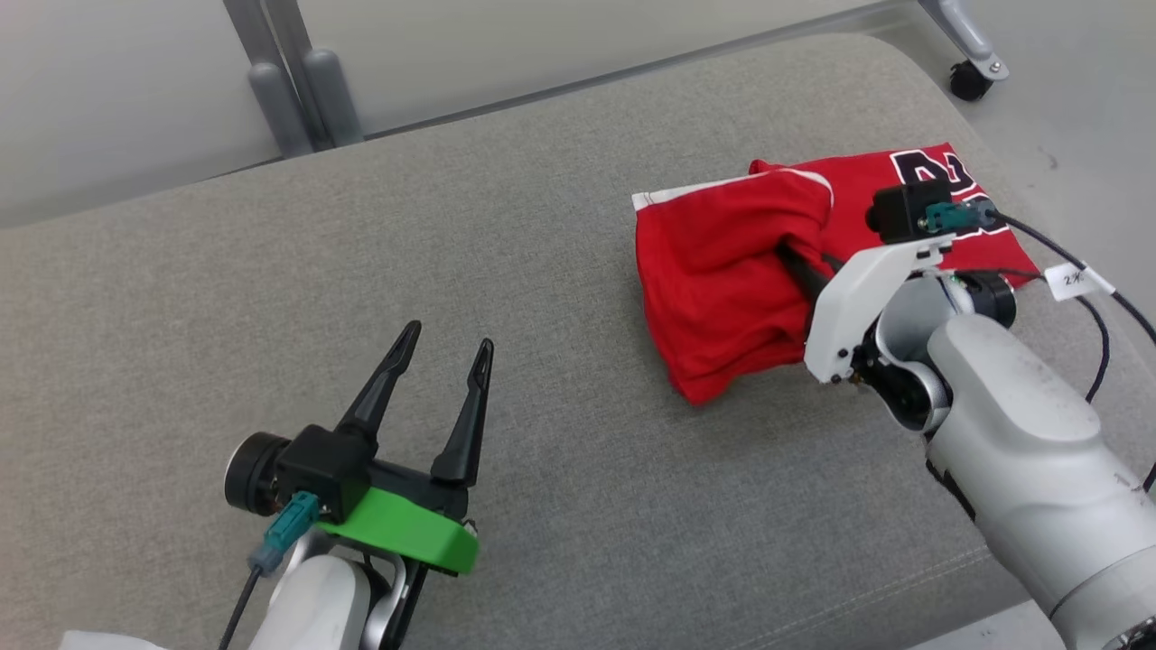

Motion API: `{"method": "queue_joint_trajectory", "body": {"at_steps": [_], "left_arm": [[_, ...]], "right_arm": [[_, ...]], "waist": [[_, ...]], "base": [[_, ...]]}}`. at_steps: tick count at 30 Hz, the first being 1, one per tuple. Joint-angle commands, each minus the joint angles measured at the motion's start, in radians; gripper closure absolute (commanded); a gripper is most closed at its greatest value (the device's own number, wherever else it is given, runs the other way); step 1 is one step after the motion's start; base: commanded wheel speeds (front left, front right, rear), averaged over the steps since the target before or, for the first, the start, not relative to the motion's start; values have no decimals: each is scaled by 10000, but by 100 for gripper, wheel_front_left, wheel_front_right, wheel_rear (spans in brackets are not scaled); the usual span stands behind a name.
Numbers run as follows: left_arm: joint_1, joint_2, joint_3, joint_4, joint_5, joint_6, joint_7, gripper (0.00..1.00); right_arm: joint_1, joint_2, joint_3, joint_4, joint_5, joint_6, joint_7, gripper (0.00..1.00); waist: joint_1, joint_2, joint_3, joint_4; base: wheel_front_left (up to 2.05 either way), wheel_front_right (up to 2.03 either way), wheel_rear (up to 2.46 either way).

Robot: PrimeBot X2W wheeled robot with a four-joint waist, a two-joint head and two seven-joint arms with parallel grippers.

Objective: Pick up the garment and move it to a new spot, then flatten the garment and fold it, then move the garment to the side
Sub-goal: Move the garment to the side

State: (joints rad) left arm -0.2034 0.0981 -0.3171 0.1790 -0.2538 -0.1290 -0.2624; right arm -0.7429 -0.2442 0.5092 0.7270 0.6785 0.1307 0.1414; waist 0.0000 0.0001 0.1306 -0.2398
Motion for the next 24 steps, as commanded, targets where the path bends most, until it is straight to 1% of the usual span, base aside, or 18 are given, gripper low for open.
{"method": "queue_joint_trajectory", "body": {"at_steps": [1,5,8,10,13,14,19,21,24], "left_arm": [[-260,151,-41,42,8,-29,-28,0],[-599,367,-240,99,-14,-27,15,0],[-832,474,-339,98,-36,-27,69,0],[-945,556,-388,68,-45,-27,95,0],[-1092,661,-439,47,-48,-27,121,0],[-1141,677,-469,36,-60,-27,127,0],[-1353,795,-540,-75,-45,-28,213,0],[-1441,828,-581,-114,-17,-28,247,0],[-1521,857,-606,-110,-45,-23,254,0]], "right_arm": [[-344,-196,175,-104,51,0,-111,100],[-1045,-815,979,-344,307,0,-133,100],[-1574,-1659,1652,-509,512,-2,-106,100],[-1824,-2125,1949,-707,940,-2,-119,100],[-2135,-3007,2354,-950,1581,-2,-95,100],[-2213,-3369,2558,-1023,1725,-2,-33,100],[-2532,-4675,3318,-1131,2491,-2,-147,100],[-2647,-5004,3529,-940,2653,-5,-306,100],[-2785,-5193,3829,-471,2633,-5,-554,100]], "waist": [[0,-1,712,-252],[0,-1,1325,-65],[0,-1,1771,116],[0,-1,2027,212],[0,-1,2339,320],[0,-1,2447,369],[0,-1,2938,546],[0,-1,3114,624],[0,-1,3236,739]], "base": [[0,0,0],[0,0,0],[0,0,0],[0,0,0],[0,0,0],[0,0,0],[0,0,0],[0,0,0],[0,0,0]]}}
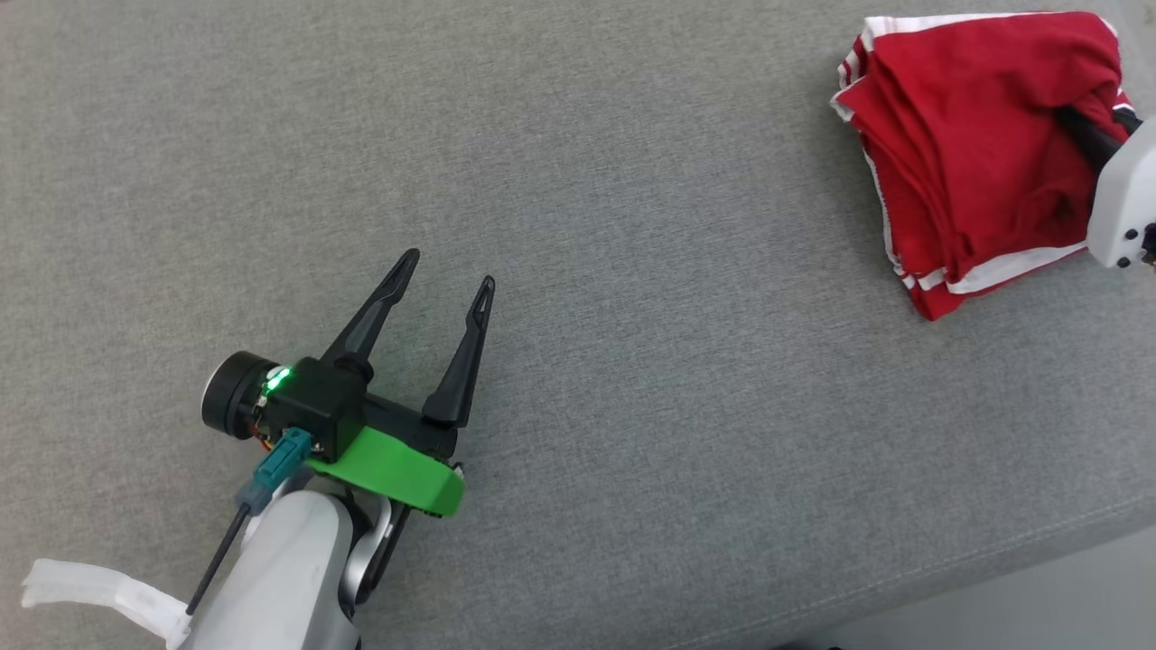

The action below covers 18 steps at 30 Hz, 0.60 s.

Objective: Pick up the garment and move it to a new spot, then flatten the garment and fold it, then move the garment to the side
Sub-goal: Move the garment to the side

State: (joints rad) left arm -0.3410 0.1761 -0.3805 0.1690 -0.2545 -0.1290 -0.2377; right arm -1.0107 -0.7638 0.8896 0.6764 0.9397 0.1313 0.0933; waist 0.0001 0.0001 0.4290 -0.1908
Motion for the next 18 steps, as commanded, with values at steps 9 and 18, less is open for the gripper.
{"method": "queue_joint_trajectory", "body": {"at_steps": [9,18], "left_arm": [[-150,59,97,183,-190,82,-99,0],[544,46,501,291,-413,333,-245,0]], "right_arm": [[-557,388,550,2486,-403,-12,-656,0],[-526,675,255,3229,-194,-12,-2069,0]], "waist": [[-1,-1,-109,504],[-1,-1,-1596,716]], "base": [[0,0,0],[0,0,0]]}}
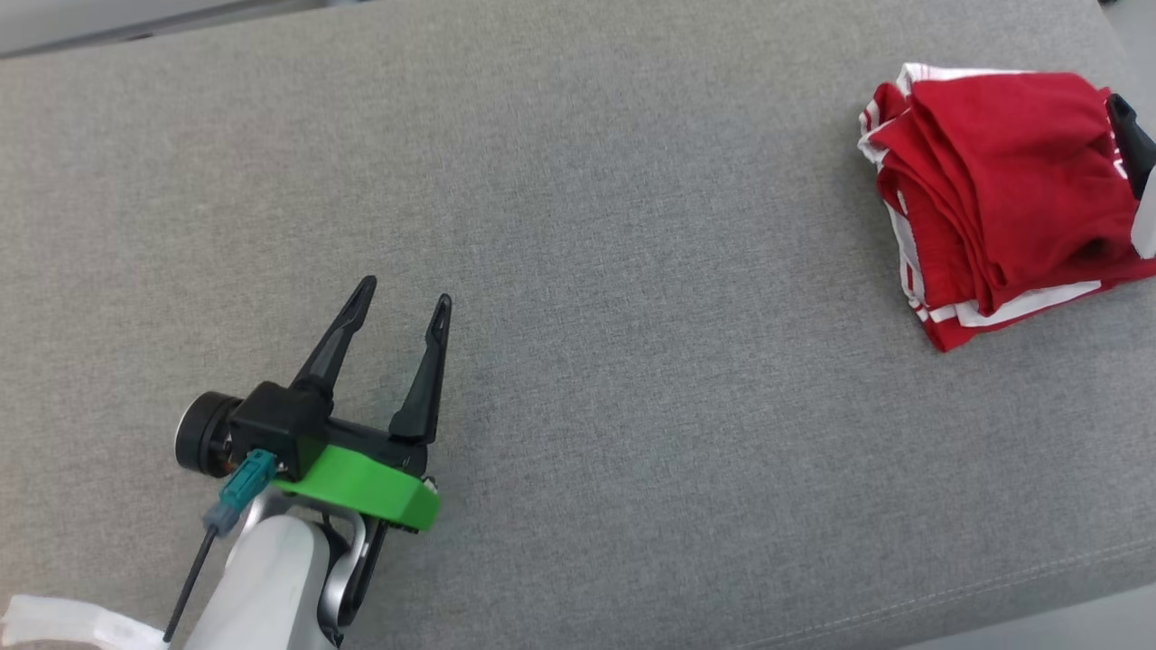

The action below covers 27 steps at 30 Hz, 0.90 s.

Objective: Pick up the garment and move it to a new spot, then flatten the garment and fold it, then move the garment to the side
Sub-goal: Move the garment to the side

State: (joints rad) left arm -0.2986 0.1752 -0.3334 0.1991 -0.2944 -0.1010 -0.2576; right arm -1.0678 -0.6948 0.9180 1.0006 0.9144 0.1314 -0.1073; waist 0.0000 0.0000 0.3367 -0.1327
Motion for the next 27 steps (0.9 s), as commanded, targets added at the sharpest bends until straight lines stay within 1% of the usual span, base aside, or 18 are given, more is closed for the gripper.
{"method": "queue_joint_trajectory", "body": {"at_steps": [1,4,7,13,16,21,24,27], "left_arm": [[233,83,123,-36,-35,88,-58,0],[564,164,395,-137,-131,218,-82,0],[936,236,714,-327,-228,393,-76,0],[1704,353,1335,-750,-390,679,-80,0],[2010,327,1594,-918,-486,773,-78,0],[2387,96,2039,-878,-756,963,-73,0],[2514,9,2299,-658,-917,1034,-75,0],[2596,-73,2443,-358,-936,1096,-73,0]], "right_arm": [[116,31,-47,-147,94,-14,-271,0],[294,127,-185,-513,164,-12,-863,0],[637,203,-436,-1139,301,-14,-1298,0],[1876,560,-1236,-2427,82,-12,-1576,0],[2552,768,-2088,-2962,-356,-14,-1582,0],[4329,1509,-4000,-4067,-1399,-12,-1571,0],[5436,2122,-5056,-4699,-2166,-11,-1571,0],[6360,2664,-5856,-5261,-2802,-12,-1574,0]], "waist": [[0,0,-896,165],[0,0,-1482,256],[0,0,-2076,360],[0,0,-3020,494],[0,0,-3314,516],[0,0,-3520,601],[0,0,-3587,610],[0,0,-3631,611]], "base": [[0,0,0],[0,0,0],[0,0,0],[0,0,0],[0,0,0],[0,0,0],[0,0,0],[0,0,0]]}}
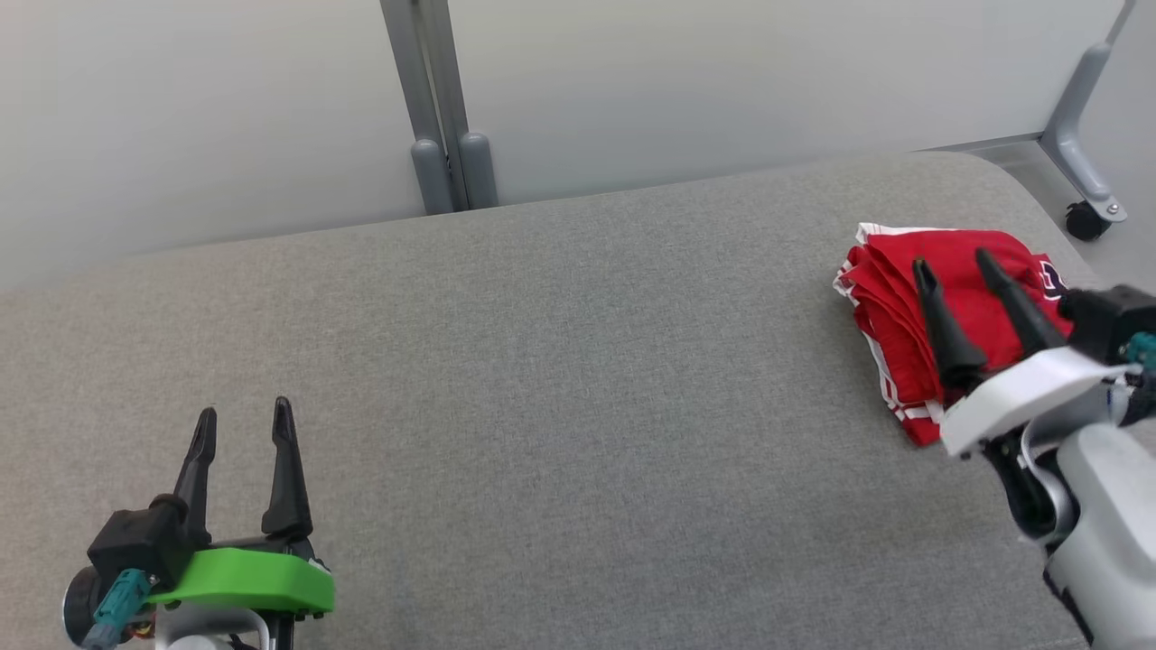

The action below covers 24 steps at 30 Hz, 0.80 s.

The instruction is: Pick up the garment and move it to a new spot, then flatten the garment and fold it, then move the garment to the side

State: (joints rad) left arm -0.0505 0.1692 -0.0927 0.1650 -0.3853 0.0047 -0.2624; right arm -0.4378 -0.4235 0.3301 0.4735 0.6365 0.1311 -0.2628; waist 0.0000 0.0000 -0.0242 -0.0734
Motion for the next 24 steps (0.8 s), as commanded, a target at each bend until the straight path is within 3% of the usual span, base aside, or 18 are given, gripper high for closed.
{"method": "queue_joint_trajectory", "body": {"at_steps": [1,11,24], "left_arm": [[151,-59,69,137,-9,57,-27,0],[309,-428,458,1049,556,-295,-28,0],[346,-834,972,1162,1327,-679,-28,0]], "right_arm": [[462,183,-263,-174,-281,-9,-19,0],[2249,1564,-1422,-1180,-1897,-5,-20,0],[2533,2245,-1470,-1196,-2526,-5,-21,0]], "waist": [[0,0,-42,19],[0,0,-114,39],[0,0,-182,139]], "base": [[0,0,0],[0,0,0],[0,0,0]]}}
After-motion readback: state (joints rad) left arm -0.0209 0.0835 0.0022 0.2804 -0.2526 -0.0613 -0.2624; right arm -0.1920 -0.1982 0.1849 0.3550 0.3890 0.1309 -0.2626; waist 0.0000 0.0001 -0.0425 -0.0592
